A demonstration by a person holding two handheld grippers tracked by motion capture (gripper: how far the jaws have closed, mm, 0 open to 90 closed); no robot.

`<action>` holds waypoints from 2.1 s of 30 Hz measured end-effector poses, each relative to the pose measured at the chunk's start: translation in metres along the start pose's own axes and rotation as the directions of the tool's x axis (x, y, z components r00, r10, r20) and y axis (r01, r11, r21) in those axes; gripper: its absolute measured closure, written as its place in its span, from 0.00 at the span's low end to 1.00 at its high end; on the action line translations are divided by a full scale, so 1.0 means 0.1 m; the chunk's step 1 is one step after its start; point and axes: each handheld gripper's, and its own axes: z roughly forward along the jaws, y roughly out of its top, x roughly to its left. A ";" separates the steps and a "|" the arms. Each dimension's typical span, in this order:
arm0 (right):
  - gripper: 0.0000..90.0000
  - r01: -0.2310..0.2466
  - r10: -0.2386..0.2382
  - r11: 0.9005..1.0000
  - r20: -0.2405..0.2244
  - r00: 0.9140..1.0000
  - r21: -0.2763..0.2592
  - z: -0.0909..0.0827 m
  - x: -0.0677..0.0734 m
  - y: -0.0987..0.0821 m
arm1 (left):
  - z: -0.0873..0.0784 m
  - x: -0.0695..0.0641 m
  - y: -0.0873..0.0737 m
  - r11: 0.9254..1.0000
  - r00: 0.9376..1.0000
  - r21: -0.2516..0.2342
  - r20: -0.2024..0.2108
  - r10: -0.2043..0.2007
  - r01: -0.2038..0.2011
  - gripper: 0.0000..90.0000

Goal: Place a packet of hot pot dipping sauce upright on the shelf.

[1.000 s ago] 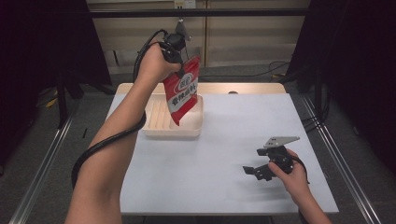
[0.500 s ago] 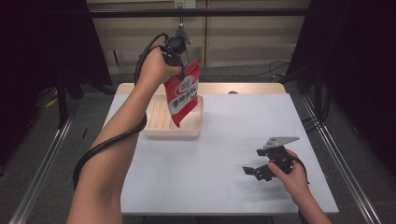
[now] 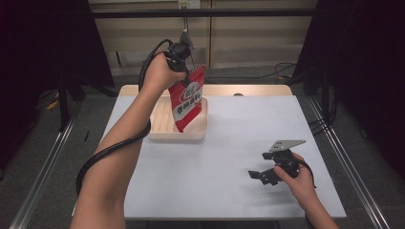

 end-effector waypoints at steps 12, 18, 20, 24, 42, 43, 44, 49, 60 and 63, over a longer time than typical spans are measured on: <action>0.04 0.000 0.000 1.000 0.000 1.000 0.006 0.01 0.01 0.00 | 0.05 0.01 -0.05 1.000 1.000 -0.009 0.016 -0.022 0.022 1.00; 0.04 0.004 -0.004 1.000 0.001 1.000 0.007 0.01 0.01 0.00 | 0.11 0.04 -0.08 1.000 0.999 -0.007 0.024 -0.025 0.026 1.00; 0.04 0.004 -0.004 1.000 0.001 1.000 0.008 0.02 0.01 0.00 | 0.12 0.04 -0.08 1.000 0.999 -0.012 0.025 -0.028 0.028 1.00; 0.04 0.003 -0.003 1.000 0.001 1.000 0.007 0.01 0.01 0.00 | 0.13 0.03 -0.08 0.999 0.998 -0.020 0.040 -0.042 0.043 0.99; 0.04 0.006 -0.006 1.000 -0.002 1.000 0.008 0.02 0.02 0.01 | 0.16 0.03 -0.14 0.998 0.996 -0.029 0.074 -0.057 0.060 0.86; 0.04 0.008 -0.008 1.000 -0.002 1.000 0.008 0.02 0.02 0.01 | 0.16 0.03 -0.14 0.998 0.997 -0.034 0.062 -0.053 0.055 0.84; 0.04 0.010 -0.010 1.000 0.000 1.000 0.009 0.02 0.02 0.01 | 0.16 0.03 -0.15 0.998 0.997 -0.039 0.062 -0.054 0.056 0.79; 0.04 0.009 -0.009 1.000 0.000 1.000 0.010 0.02 0.03 0.01 | 0.13 0.04 -0.17 0.995 0.994 -0.055 0.083 -0.074 0.079 0.59; 0.04 0.009 -0.009 1.000 -0.001 1.000 0.010 0.03 0.03 0.00 | 0.10 0.03 -0.28 0.991 0.985 -0.086 0.151 -0.087 0.101 0.27; 0.04 0.008 -0.008 1.000 -0.003 1.000 0.009 0.03 0.03 0.01 | 0.07 0.04 -0.32 0.990 0.984 -0.112 0.163 -0.069 0.087 0.23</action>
